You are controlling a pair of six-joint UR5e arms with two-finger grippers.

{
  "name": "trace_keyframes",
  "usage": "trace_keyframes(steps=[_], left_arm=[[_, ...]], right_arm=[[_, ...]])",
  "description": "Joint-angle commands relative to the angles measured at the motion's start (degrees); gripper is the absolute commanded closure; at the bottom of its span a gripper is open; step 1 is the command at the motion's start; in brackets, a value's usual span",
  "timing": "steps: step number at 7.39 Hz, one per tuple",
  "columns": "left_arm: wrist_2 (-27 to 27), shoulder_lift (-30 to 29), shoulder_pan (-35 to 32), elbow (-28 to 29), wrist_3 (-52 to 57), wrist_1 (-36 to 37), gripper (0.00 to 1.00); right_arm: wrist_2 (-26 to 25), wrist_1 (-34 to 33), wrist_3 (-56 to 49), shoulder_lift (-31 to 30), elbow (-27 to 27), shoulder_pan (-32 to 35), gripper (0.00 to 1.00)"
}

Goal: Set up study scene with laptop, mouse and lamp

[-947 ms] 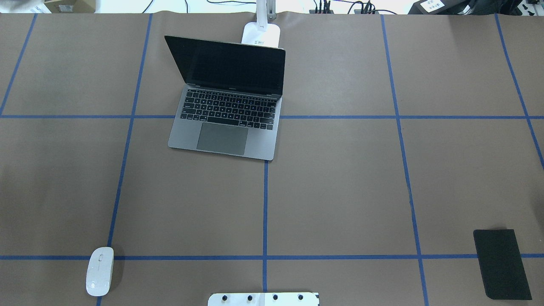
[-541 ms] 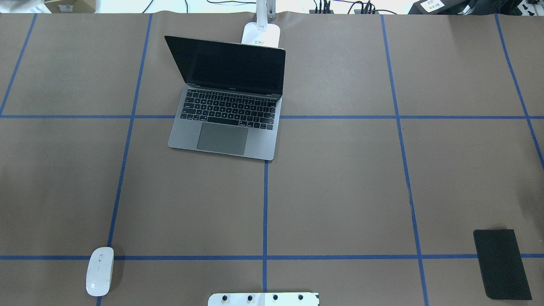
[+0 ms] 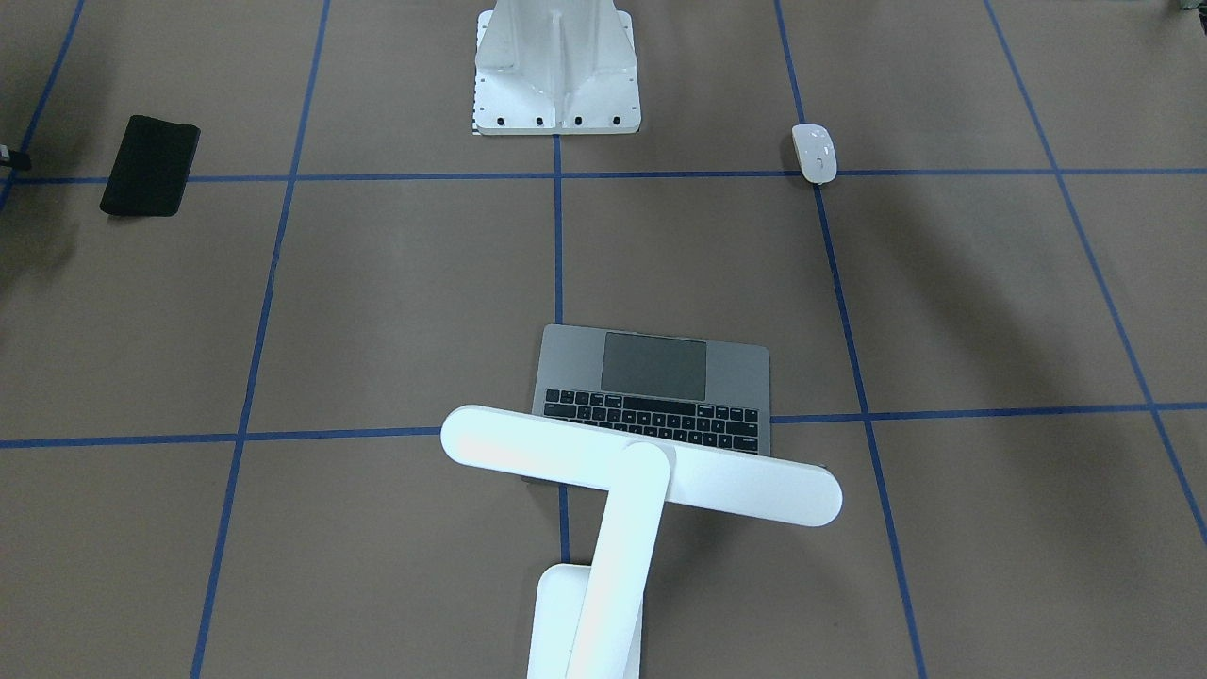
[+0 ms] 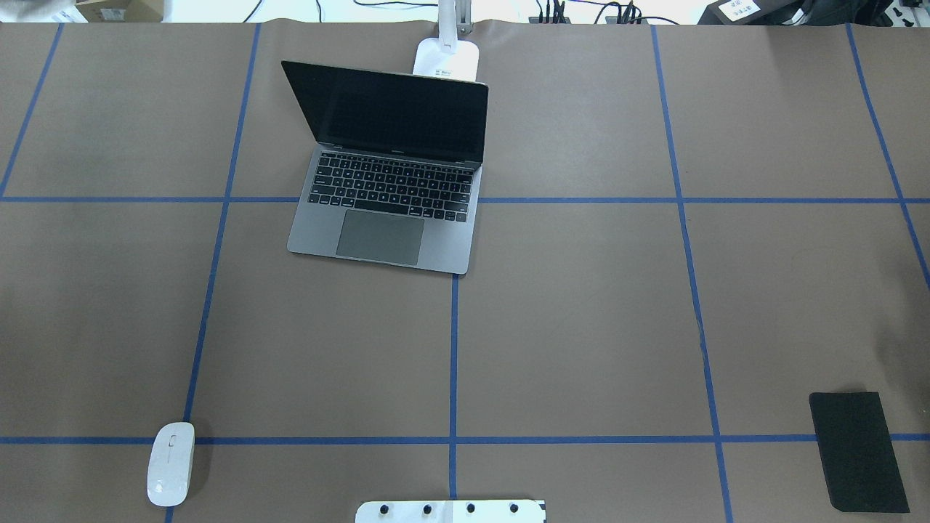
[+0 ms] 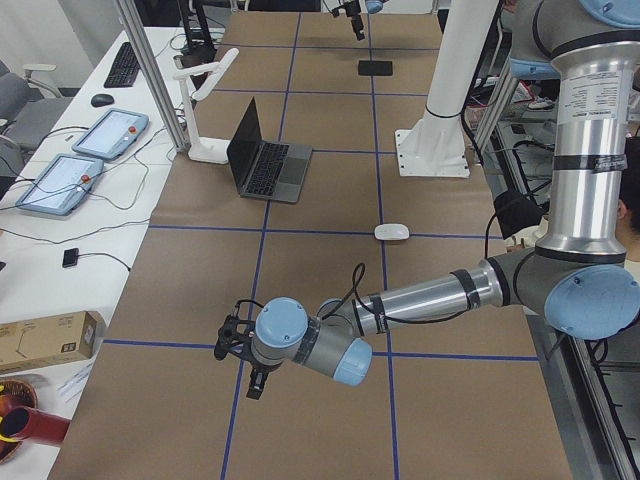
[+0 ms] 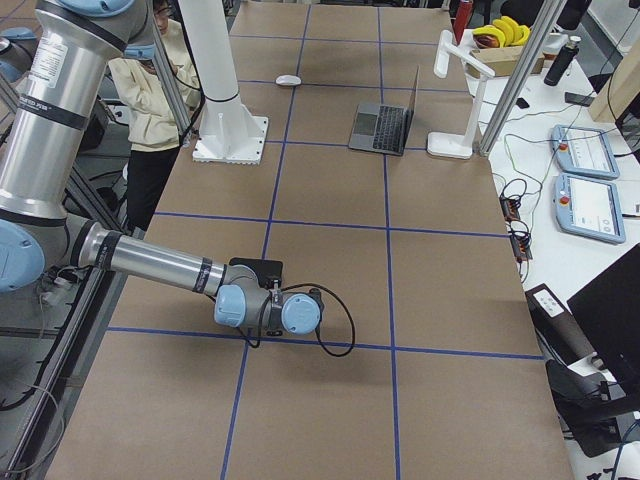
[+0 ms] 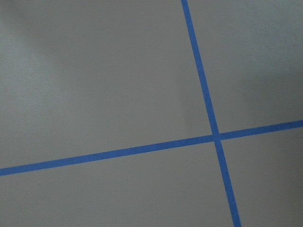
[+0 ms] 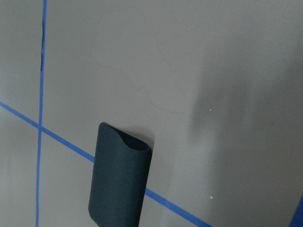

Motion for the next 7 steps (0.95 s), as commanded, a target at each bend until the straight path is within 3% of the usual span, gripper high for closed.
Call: trace_keyframes(steps=[1,3,4,5,7], left_arm=[[0.0,0.0,-0.6,0.0,0.5,-0.1,0.00],[-0.1,0.0,-1.4,0.0,0.9,-0.1,0.00],[0.0,-0.1,-1.7,0.1,3.2,0.3,0.00],[0.0,-0.1,-1.8,0.1,3.2,0.5,0.00],[0.0,-0.1,-1.9,0.1,3.3,0.5,0.00]], right_arm=[[-1.5,0.0,3.4,0.9,0.3,-5.4,0.01],[-1.4,0.2,3.0,0.9,4.8,-6.5,0.01],[0.9,0.2,3.5,1.0,6.1,-7.2,0.02],[6.9,0.2,4.3,1.5,6.6,-8.4,0.02],[6.1,0.2,5.1,-1.0,6.4,-12.7,0.03]])
